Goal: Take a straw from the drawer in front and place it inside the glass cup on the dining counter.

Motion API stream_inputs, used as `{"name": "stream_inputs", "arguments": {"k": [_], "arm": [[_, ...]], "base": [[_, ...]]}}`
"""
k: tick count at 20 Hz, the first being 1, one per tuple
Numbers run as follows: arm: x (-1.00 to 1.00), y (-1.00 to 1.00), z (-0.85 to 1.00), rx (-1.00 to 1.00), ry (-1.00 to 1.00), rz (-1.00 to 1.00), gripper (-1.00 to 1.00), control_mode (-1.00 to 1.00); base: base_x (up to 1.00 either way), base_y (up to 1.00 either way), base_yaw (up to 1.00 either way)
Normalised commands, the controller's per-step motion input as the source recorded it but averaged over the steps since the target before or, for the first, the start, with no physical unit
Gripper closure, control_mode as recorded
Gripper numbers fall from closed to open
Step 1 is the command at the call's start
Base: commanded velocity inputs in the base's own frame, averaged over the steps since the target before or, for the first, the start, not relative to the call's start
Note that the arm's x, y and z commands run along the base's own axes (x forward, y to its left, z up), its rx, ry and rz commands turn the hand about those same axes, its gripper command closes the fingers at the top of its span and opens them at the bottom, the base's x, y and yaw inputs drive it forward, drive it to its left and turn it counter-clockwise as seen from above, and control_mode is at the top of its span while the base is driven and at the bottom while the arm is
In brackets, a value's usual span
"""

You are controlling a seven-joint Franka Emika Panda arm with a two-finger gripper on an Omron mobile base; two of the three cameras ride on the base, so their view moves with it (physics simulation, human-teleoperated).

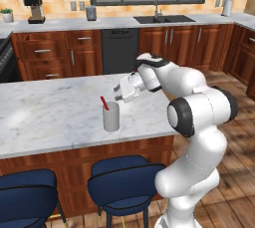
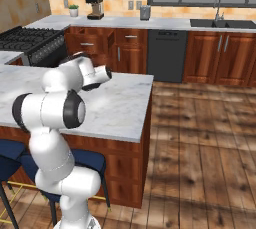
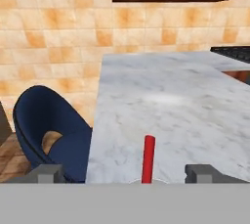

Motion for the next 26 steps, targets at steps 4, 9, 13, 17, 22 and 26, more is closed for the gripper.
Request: {"name": "stream_inputs", "arguments": {"k": [4,9,13,17,22,26], "arm": [[-0.5,-0.58,0.61,-0.09,0.02,-0.01,-1.0,-1.0],[-0.54,-0.68,0.29,-0.11,0.03,0.0,-1.0,-1.0],[-0.61,-0.72,0.09,-0.14,0.02,0.0,-1.0,-1.0],[-0.67,-0.68,0.01,-0.17,0.02,0.0,-1.0,-1.0],[-0.72,-0.62,0.0,-0.16,0.02,0.0,-1.0,-1.0],[-0.91,-0.41,0.0,-0.16,0.01,-0.02,-1.0,-1.0]], "base": [[0.0,0.0,0.0],[0.0,0.0,0.0],[0.0,0.0,0.0],[0.0,0.0,0.0],[0.0,0.0,0.0],[0.0,0.0,0.0]]}}
